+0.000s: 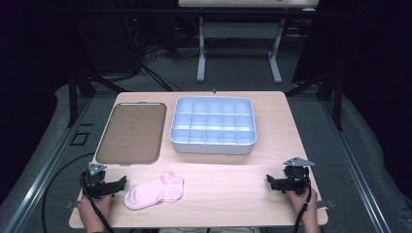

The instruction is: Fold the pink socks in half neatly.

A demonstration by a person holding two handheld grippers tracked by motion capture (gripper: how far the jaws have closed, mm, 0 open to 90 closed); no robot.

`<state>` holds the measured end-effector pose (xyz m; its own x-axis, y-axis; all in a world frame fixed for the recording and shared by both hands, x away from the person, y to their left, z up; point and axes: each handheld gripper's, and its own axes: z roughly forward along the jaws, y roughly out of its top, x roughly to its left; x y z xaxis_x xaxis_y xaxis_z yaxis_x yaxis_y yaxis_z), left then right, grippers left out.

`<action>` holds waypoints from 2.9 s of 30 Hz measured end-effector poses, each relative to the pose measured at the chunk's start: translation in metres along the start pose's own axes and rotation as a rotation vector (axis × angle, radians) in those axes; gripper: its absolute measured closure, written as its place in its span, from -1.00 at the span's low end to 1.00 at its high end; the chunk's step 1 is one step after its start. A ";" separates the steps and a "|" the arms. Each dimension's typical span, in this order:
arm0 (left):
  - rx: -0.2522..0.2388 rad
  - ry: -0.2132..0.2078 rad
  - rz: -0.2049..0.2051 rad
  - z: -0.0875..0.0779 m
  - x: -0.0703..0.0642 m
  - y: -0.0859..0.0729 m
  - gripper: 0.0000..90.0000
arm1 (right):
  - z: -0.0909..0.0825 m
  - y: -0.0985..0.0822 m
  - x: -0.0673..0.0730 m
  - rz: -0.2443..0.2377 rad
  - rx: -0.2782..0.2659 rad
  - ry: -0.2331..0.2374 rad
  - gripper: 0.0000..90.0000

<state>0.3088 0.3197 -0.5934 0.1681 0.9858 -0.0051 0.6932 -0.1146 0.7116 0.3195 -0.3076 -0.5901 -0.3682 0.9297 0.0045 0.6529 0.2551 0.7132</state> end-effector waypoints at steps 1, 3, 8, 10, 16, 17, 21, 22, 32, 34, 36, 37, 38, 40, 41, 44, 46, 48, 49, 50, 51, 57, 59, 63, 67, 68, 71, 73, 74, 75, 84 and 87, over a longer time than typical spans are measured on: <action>-0.001 0.002 -0.002 0.000 0.000 0.000 -0.98 | 0.000 0.000 0.000 0.000 0.000 0.000 -1.00; -0.001 0.005 -0.004 0.000 0.000 0.000 -0.98 | 0.000 0.000 0.000 0.000 0.000 0.000 -1.00; 0.005 0.013 -0.016 -0.001 0.000 -0.001 -0.98 | 0.000 0.000 0.000 0.001 0.000 -0.001 -1.00; 0.013 0.010 -0.014 -0.001 0.001 0.000 -0.98 | 0.000 0.000 0.000 0.001 0.000 -0.002 -1.00; 0.036 -0.016 -0.018 -0.007 0.001 0.004 -0.98 | 0.000 0.000 0.000 0.002 0.001 -0.001 -1.00; 0.024 -0.020 -0.021 -0.011 0.001 0.005 -0.98 | 0.000 0.000 0.000 0.002 0.001 -0.001 -1.00; -0.014 -0.049 -0.015 -0.027 -0.006 0.011 -1.00 | 0.000 0.000 0.000 0.001 -0.002 -0.001 -1.00; -0.019 -0.057 -0.009 -0.031 -0.010 0.012 -1.00 | 0.000 0.000 0.000 0.001 -0.002 -0.001 -1.00; -0.040 -0.190 0.074 -0.050 -0.052 0.024 -1.00 | 0.000 0.000 0.000 0.001 -0.002 -0.003 -1.00; -0.038 -0.218 0.083 -0.051 -0.062 0.025 -1.00 | 0.000 0.000 0.000 0.001 -0.002 -0.003 -1.00; -0.029 -0.243 0.099 -0.052 -0.072 0.024 -1.00 | 0.000 0.000 0.000 0.001 -0.003 -0.004 -1.00; -0.030 -0.252 0.105 -0.052 -0.077 0.023 -1.00 | 0.000 0.000 0.000 0.002 -0.001 -0.004 -1.00; -0.032 -0.262 0.107 -0.052 -0.081 0.022 -1.00 | 0.000 0.000 0.000 0.001 -0.003 -0.004 -1.00; -0.025 -0.281 0.117 -0.050 -0.089 0.020 -1.00 | 0.000 0.000 0.000 0.000 -0.003 -0.004 -1.00; -0.024 -0.291 0.126 -0.048 -0.093 0.019 -1.00 | 0.000 0.000 0.000 0.000 -0.003 -0.004 -1.00; -0.013 -0.311 0.144 -0.042 -0.101 0.017 -1.00 | 0.000 0.000 0.000 0.001 -0.003 -0.003 -1.00; -0.007 -0.321 0.150 -0.039 -0.107 0.017 -0.99 | 0.000 0.000 0.000 0.001 -0.003 -0.004 -1.00; 0.000 -0.327 0.153 -0.037 -0.113 0.017 -0.98 | 0.000 0.000 0.000 0.001 -0.003 -0.004 -1.00; 0.011 -0.329 0.162 -0.036 -0.115 0.017 -0.95 | 0.000 0.000 0.000 0.001 -0.002 -0.004 -1.00; 0.016 -0.331 0.166 -0.035 -0.118 0.016 -0.91 | 0.000 0.000 0.000 0.001 -0.003 -0.003 -1.00; 0.023 -0.334 0.169 -0.035 -0.120 0.016 -0.89 | 0.000 0.000 0.000 0.000 -0.003 -0.003 -1.00; 0.075 -0.339 0.195 -0.025 -0.130 0.013 -0.67 | 0.000 0.000 0.000 0.000 -0.003 -0.004 -0.99; 0.085 -0.328 0.205 -0.023 -0.131 0.013 -0.66 | 0.000 0.000 0.000 0.000 -0.002 -0.004 -0.99; 0.098 -0.310 0.226 -0.023 -0.138 0.013 -0.45 | 0.000 0.000 0.000 0.000 -0.003 -0.004 -0.99; 0.118 -0.297 0.251 -0.022 -0.142 0.012 -0.28 | 0.000 0.000 0.000 -0.001 -0.003 -0.004 -0.99; 0.125 -0.292 0.255 -0.021 -0.142 0.011 -0.23 | 0.000 0.000 0.000 -0.001 -0.003 -0.004 -0.99; 0.130 -0.277 0.278 -0.021 -0.143 0.011 -0.17 | 0.000 0.000 0.000 0.000 -0.004 -0.005 -0.99; 0.131 -0.272 0.282 -0.021 -0.143 0.011 -0.14 | 0.000 0.000 0.000 0.000 -0.004 -0.005 -0.99; 0.133 -0.270 0.285 -0.021 -0.143 0.011 -0.14 | 0.000 0.000 0.000 0.000 -0.004 -0.005 -0.99; 0.133 -0.265 0.289 -0.021 -0.143 0.011 -0.11 | 0.000 0.000 0.000 0.000 -0.004 -0.005 -0.99; 0.122 -0.257 0.294 -0.022 -0.141 0.011 0.22 | 0.000 0.000 0.000 0.000 -0.004 -0.005 -0.99; 0.116 -0.260 0.297 -0.022 -0.140 0.011 0.36 | 0.000 0.000 0.000 0.001 -0.002 -0.004 -0.99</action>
<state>0.2772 0.1827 -0.5693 0.5341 0.8454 0.0002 0.6601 -0.4172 0.6247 0.3191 -0.3072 -0.5901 -0.3648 0.9311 0.0027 0.6522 0.2534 0.7144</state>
